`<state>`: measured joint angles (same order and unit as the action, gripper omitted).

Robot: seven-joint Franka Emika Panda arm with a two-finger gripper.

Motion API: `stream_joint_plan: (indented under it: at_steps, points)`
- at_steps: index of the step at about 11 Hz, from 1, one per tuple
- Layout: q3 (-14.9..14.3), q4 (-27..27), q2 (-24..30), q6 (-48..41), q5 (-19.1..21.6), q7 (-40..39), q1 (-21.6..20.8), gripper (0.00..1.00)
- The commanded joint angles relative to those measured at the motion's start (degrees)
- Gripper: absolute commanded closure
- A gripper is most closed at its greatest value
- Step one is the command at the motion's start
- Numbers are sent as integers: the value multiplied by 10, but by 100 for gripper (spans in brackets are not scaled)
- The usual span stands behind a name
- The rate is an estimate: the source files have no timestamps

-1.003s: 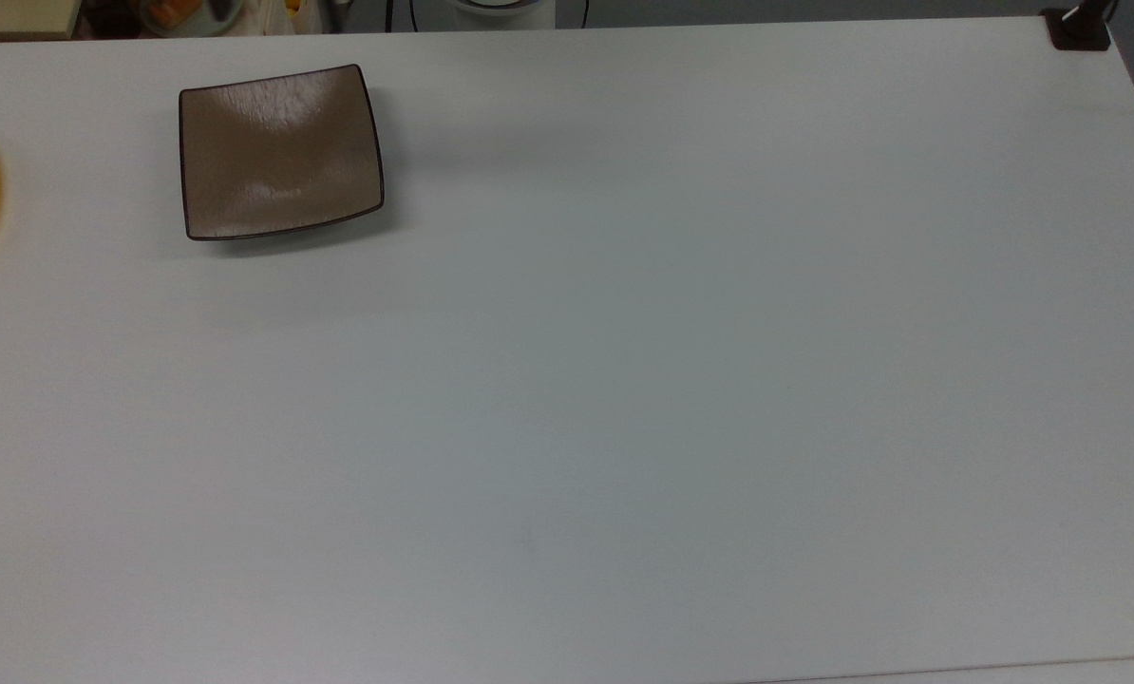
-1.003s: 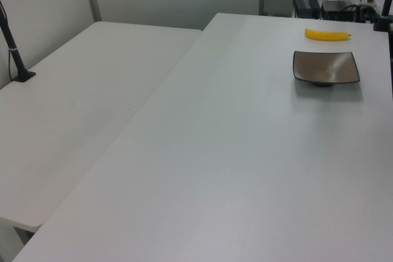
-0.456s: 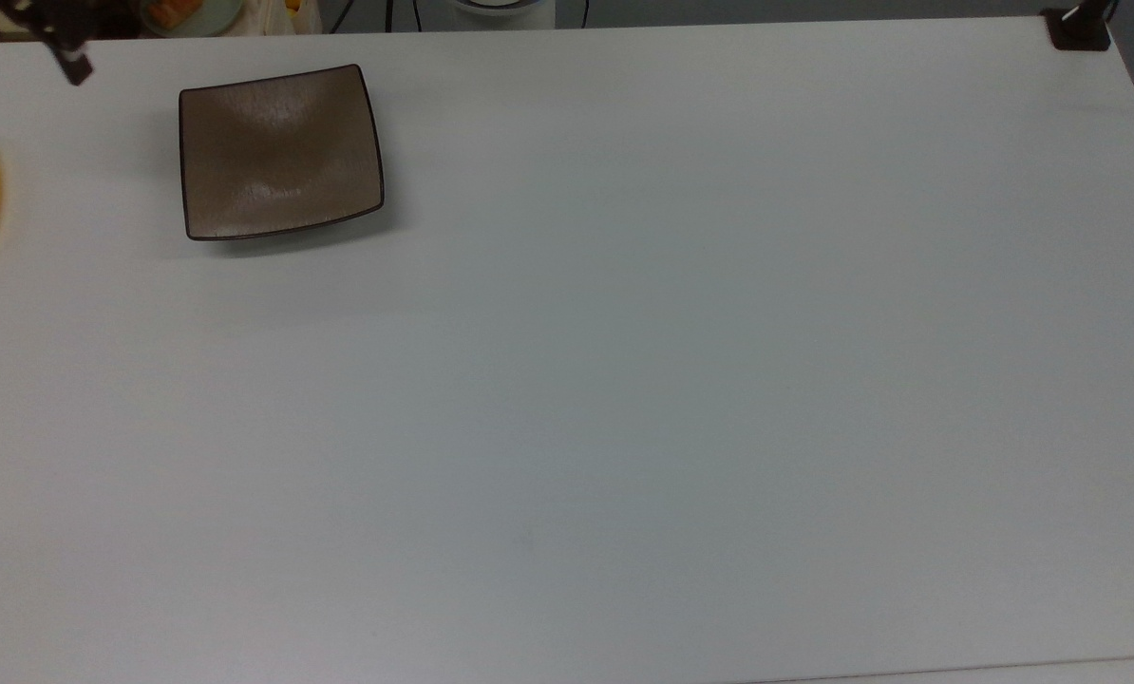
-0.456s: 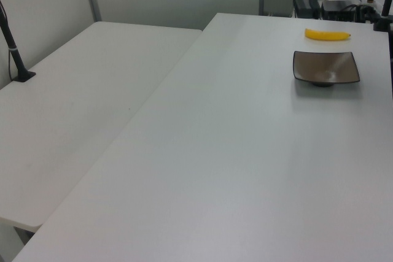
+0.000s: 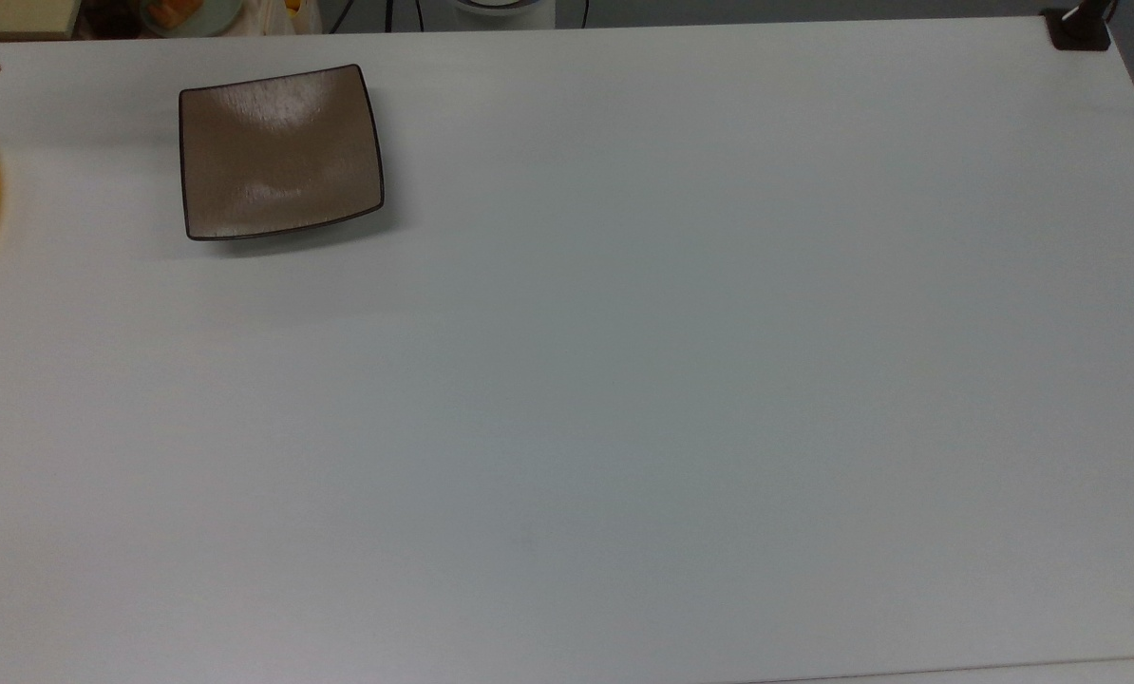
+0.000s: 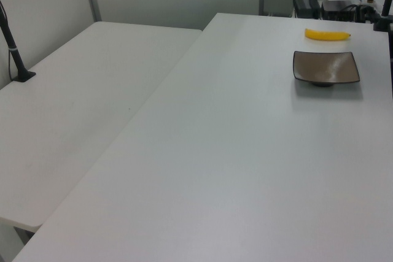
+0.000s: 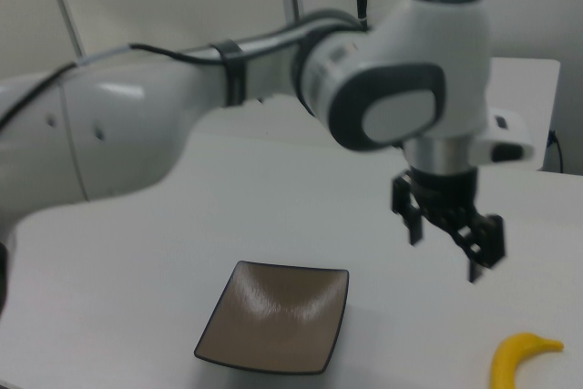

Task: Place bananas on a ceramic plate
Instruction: 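Move the open gripper over the yellow banana beside the plate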

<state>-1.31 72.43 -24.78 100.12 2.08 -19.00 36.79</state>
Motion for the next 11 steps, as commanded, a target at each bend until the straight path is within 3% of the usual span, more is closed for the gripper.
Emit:
stream_joint_plan:
  at_steps: [1,5,11]
  points:
    - [10,-27,-66,75,-5,-43,37,0]
    - [11,-21,-112,174,-1,-49,71,0]
    - [20,-11,-175,257,-1,-50,66,0]
